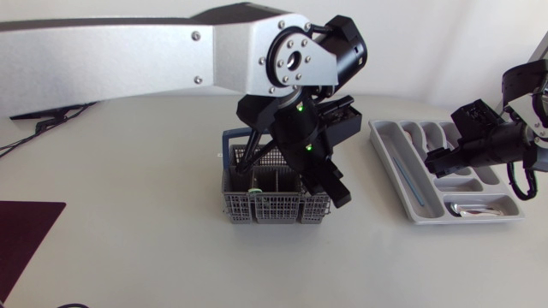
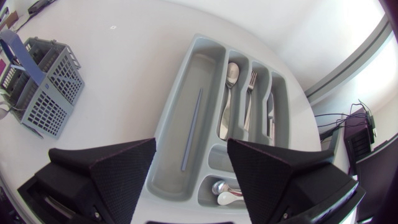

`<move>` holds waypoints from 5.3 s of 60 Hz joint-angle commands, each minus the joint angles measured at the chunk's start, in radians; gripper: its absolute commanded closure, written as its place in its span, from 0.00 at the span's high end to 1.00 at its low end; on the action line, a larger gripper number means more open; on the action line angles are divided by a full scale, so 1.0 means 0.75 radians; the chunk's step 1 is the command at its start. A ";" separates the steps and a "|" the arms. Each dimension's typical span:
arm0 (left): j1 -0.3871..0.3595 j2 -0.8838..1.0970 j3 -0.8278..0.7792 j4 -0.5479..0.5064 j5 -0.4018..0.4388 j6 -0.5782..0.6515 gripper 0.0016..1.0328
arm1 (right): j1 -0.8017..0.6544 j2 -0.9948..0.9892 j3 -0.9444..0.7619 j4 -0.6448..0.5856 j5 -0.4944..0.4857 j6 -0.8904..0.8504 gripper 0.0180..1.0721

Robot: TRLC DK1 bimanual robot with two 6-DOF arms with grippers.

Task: Sort the cutlery from the basket into the organizer compartments.

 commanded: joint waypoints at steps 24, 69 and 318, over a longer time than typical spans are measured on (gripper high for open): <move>0.048 0.048 0.058 -0.051 0.045 -0.062 0.03 | 0.025 -0.021 -0.050 -0.011 0.012 -0.029 0.79; 0.291 0.015 0.322 -0.219 0.658 -0.132 0.03 | 0.056 -0.021 -0.069 -0.009 0.045 -0.029 0.79; 0.346 -0.543 -0.210 0.080 0.883 0.244 0.72 | 0.911 -0.809 -0.280 -0.502 -0.481 -0.158 0.05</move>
